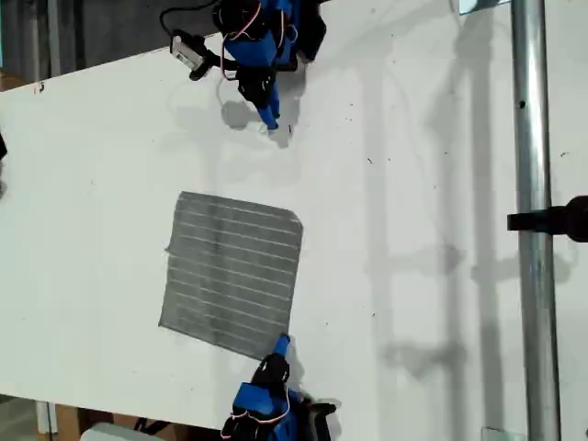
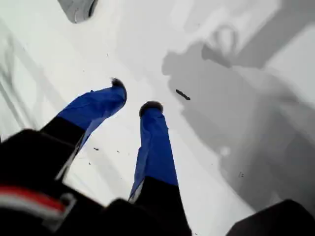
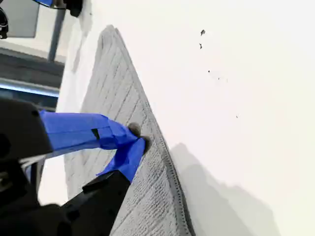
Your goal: Grasp corners of a towel and fold twice.
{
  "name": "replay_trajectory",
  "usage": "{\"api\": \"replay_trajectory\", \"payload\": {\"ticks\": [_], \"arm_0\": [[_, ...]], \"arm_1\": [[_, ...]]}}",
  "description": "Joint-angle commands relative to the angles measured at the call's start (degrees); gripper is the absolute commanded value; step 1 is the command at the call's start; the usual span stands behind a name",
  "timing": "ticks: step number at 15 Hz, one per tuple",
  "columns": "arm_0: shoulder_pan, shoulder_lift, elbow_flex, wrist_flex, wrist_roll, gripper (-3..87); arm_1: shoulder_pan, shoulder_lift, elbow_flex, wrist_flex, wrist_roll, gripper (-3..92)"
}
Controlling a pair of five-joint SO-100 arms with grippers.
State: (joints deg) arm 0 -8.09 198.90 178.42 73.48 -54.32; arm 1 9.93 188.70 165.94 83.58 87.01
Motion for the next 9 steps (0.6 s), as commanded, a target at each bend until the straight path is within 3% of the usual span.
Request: {"api": "replay_trajectory", "payload": {"ticks": [1, 6, 9], "arm_0": [[-2.5, 0.1, 0.3, 0.1, -23.6, -2.9], [-2.4, 0.1, 0.3, 0.1, -23.7, -2.9], [-2.3, 0.1, 0.3, 0.1, -23.9, -2.9]], "arm_1": [[-1.7, -0.2, -2.1, -2.8, 0.0, -0.3], [-1.8, -1.5, -3.5, -3.6, -0.4, -0.3], [-2.2, -32.3, -21.2, -13.4, -7.3, -0.4]]}}
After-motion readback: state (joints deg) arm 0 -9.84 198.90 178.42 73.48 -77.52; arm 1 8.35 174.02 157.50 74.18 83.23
